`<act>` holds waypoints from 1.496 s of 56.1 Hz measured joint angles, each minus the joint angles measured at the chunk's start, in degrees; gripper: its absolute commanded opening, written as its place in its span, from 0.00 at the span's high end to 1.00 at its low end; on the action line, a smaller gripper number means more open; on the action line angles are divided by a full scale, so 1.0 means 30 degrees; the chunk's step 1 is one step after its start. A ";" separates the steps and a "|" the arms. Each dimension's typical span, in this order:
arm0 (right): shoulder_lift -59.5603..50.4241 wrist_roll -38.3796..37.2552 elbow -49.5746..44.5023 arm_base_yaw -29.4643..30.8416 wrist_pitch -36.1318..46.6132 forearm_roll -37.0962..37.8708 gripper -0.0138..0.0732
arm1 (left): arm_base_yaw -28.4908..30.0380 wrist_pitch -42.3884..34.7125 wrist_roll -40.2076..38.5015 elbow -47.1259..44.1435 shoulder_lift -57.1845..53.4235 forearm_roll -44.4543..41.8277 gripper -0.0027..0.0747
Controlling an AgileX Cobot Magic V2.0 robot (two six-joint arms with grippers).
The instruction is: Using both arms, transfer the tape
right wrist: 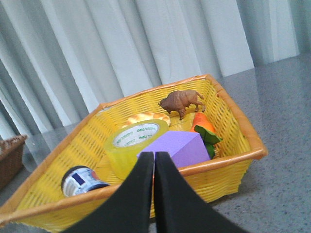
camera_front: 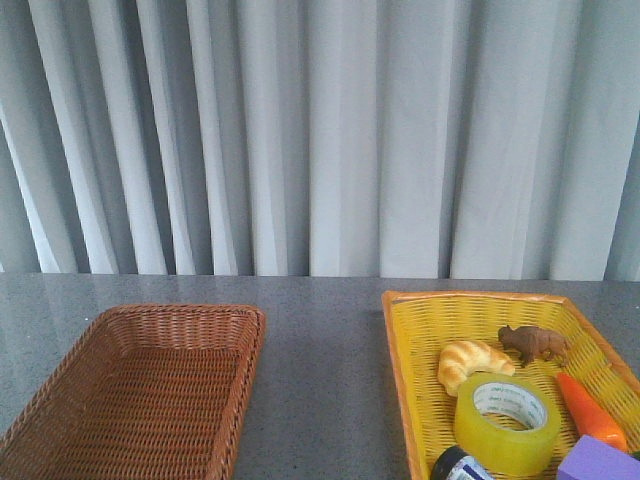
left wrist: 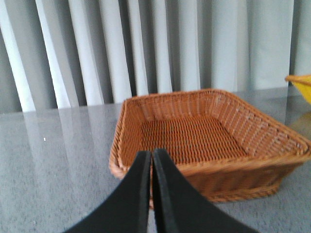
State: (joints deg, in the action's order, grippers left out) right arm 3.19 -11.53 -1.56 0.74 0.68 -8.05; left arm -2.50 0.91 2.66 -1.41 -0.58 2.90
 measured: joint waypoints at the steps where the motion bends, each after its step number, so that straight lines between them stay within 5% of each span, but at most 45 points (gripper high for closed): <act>1: 0.0000 0.0000 0.0000 0.0000 0.0000 -0.0150 0.85 | 0.0000 -0.0139 0.0000 0.0000 0.0000 0.0000 0.97; 20: 0.0000 -0.0015 0.0000 0.0000 0.0069 -0.1930 0.85 | 0.0000 -0.3987 -0.0158 0.0000 0.0000 0.0000 0.97; 41: 0.0265 0.0029 0.1568 0.0000 -0.1653 -0.2039 0.80 | 0.0000 -0.5347 -0.6942 0.0614 0.0000 -0.0396 0.95; 54: 0.3346 0.2208 0.5714 0.0000 -0.2486 -0.1988 0.62 | 0.0000 -0.4042 -0.7529 0.3627 0.0743 -0.1304 0.88; 70: 0.8684 0.4756 1.0402 0.0000 -0.2760 -0.1966 0.24 | 0.0000 -0.3165 -0.7529 0.6743 0.4020 -0.1398 0.65; 84: 1.0928 0.5044 1.1734 0.0000 -0.0721 -0.1944 0.19 | 0.0000 -0.2492 -0.7529 0.7667 0.6148 -0.1398 0.53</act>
State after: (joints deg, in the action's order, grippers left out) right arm 35.97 3.60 33.65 0.74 -1.48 -13.88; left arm -2.50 -6.57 -19.93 21.59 17.86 -1.29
